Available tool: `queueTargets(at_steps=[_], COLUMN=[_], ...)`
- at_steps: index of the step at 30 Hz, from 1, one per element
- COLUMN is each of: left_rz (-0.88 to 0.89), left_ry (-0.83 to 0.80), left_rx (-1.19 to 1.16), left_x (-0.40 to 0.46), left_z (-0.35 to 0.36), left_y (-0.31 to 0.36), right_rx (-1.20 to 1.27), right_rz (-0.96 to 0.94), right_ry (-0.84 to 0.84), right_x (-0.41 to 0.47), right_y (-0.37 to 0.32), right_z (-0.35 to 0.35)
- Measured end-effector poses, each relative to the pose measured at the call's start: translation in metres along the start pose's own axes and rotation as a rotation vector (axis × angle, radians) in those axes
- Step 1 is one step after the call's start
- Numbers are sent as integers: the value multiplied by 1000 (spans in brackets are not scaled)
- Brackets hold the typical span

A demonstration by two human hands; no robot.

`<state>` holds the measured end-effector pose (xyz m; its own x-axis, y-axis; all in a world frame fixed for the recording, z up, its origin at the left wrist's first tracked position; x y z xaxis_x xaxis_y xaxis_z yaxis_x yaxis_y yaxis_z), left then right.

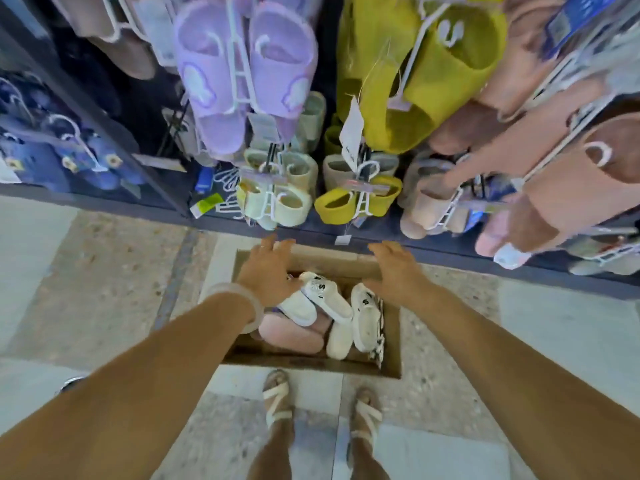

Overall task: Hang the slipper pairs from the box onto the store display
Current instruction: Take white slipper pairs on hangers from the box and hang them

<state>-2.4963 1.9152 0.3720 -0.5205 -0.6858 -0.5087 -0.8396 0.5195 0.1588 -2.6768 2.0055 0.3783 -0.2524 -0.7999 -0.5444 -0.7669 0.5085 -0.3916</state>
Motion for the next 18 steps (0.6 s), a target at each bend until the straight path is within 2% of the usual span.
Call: queueTargets(at_steps=[3, 8, 15, 18], left_rz=[-8, -62, 14, 30], left_ry=[-72, -220, -404, -435], left_rx=[-4, -90, -53, -70], left_x=[23, 45, 106, 134], left_z=[46, 120, 248, 291], left_y=[-31, -45, -20, -6], right_rx=[83, 278, 404, 428], right_rz=[114, 345, 569, 628], right_ry=[-51, -84, -152, -144], right_x=[20, 41, 72, 89], right_y=[18, 73, 163, 203], right_z=[42, 126, 251, 293])
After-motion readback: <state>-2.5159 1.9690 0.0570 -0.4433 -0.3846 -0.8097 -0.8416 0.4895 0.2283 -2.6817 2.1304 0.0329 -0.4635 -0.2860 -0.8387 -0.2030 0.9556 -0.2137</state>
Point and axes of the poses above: each hand's wrist, its own x-axis towards the middle knuckle, its own z-axis out of the palm, y = z × x, the point moved 7 cm from there along x, towards the middle knuckle, and after that the axes turned 10 degrees about x, right-handed, at the moved point
